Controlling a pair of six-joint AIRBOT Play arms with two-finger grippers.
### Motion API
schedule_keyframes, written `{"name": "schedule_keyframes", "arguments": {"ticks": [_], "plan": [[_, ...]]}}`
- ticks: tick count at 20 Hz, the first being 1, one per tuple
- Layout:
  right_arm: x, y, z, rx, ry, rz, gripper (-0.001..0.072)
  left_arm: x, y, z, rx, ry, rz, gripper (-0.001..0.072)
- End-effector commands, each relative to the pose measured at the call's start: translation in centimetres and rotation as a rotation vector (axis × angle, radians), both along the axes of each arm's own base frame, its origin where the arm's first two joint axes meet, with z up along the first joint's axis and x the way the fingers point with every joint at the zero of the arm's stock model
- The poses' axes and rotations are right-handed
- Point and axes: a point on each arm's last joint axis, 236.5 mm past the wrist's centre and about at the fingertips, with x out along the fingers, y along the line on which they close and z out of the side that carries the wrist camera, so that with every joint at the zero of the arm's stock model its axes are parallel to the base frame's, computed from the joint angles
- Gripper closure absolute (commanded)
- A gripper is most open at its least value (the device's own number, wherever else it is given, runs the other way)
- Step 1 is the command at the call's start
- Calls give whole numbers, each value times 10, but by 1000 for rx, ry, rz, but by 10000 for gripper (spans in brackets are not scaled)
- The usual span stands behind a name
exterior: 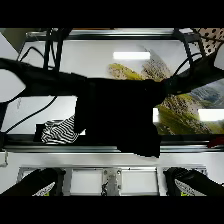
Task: Fold the clothes and pants, and hang the long-sleeved shirts on hangers.
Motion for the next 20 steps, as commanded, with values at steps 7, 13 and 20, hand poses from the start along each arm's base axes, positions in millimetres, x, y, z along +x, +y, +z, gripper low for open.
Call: {"name": "schedule_keyframes", "arguments": {"ticks": [7,13,20], "plan": [[-71,22,-69,-48,259,46,693,-70,0,-137,-75,464,-61,690],[-49,32,-97,-64,277,35,692,-58,-8,-223,1,603,-60,690],[-50,31,-102,-61,274,14,692,-46,-25,-188,-41,519,-127,689]]}}
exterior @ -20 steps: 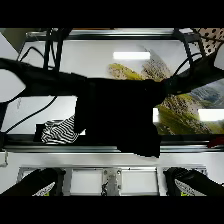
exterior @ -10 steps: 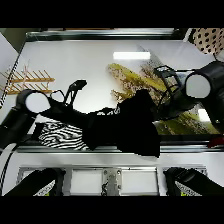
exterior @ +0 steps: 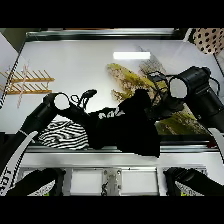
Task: Fold the clothes and pants, and hang the long-sleeved shirts on hangers.
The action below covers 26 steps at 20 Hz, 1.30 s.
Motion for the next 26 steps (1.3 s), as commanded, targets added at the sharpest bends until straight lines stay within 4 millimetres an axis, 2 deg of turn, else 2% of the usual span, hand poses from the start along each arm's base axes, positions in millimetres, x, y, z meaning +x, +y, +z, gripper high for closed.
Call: {"name": "schedule_keyframes", "arguments": {"ticks": [1,3,5,9,10,12,13,15,17,19,21,24,26], "plan": [[0,1,5,14,-24,-5,693,12,-11,35,-59,-90,-14,689],[1,0,16,28,-58,-7,693,19,-14,62,-93,-163,-15,689],[-1,-1,23,40,-80,-7,692,20,-13,76,-106,-206,-15,690],[-2,-1,26,46,-88,-6,691,14,-11,76,-97,-188,-29,689],[-2,-1,26,46,-88,-6,692,12,-10,75,-95,-185,-40,658],[-2,-1,26,45,-86,-6,692,8,-9,75,-90,-176,-58,118],[-2,-1,26,47,-85,-5,691,6,-8,75,-89,-174,-61,55],[-2,-1,26,47,-85,-5,692,8,-5,85,-111,-188,-41,54],[-2,-1,26,47,-85,-5,692,18,8,101,-145,-223,28,55],[-2,-1,26,47,-85,-5,692,38,34,114,-153,-278,131,55],[-2,-1,26,47,-85,-5,692,62,71,123,-141,-330,267,55],[-2,-1,26,47,-85,-5,692,96,158,119,-13,-412,474,55],[-2,-1,26,47,-85,-5,692,112,226,108,128,-441,605,55]]}}
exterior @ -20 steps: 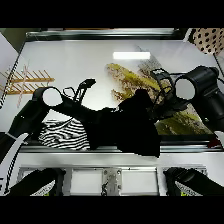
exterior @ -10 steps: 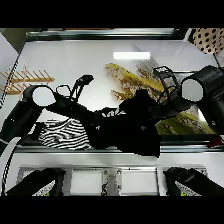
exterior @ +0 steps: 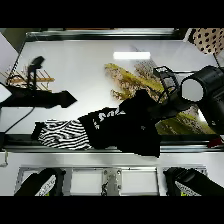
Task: Fold the clothes and pants, and hang the long-sleeved shirts on hangers.
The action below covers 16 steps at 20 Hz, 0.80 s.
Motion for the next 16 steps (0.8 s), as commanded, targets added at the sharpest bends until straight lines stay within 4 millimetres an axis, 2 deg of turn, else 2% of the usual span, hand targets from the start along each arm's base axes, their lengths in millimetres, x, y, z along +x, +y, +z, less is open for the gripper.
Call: {"name": "schedule_keyframes", "arguments": {"ticks": [1,5,8,9,12,16], "plan": [[0,0,1,1,-2,1,691,24,118,-10,188,-16,263,55],[0,0,1,1,-2,1,692,44,229,-22,370,36,447,55],[0,0,1,1,-1,1,692,72,293,-37,496,41,508,56],[0,0,1,1,-2,1,692,82,308,-47,527,49,514,56],[0,0,1,1,-2,1,692,115,337,-87,587,55,501,56],[0,0,1,1,-2,1,692,146,353,-147,603,104,468,56]]}}
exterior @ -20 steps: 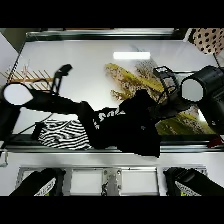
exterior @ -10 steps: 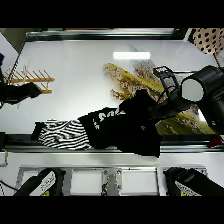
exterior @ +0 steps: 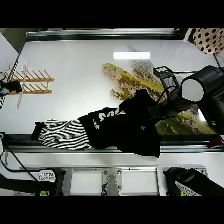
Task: Fold the clothes and pants, and hang the long-sleeved shirts on hangers.
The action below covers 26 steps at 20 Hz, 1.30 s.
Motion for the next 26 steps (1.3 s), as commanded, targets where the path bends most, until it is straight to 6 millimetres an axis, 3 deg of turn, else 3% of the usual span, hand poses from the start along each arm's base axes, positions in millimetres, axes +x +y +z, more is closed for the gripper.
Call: {"name": "schedule_keyframes", "arguments": {"ticks": [1,7,14,19,20,21,25,26], "plan": [[0,0,0,1,-1,1,692,27,24,-51,31,45,-9,56],[0,1,-1,-1,2,1,692,50,54,-101,56,112,-4,56],[0,1,-1,-1,3,1,692,40,79,-130,44,124,35,56],[1,1,-1,-2,3,1,692,37,78,-148,21,144,41,57],[1,1,-1,-1,3,1,691,37,77,-148,20,144,42,118],[1,1,-1,-1,3,1,692,38,78,-146,20,141,44,245],[1,1,-1,-1,3,1,692,40,80,-136,21,138,52,601],[1,1,-1,-2,3,1,692,43,77,-134,16,130,51,655]]}}
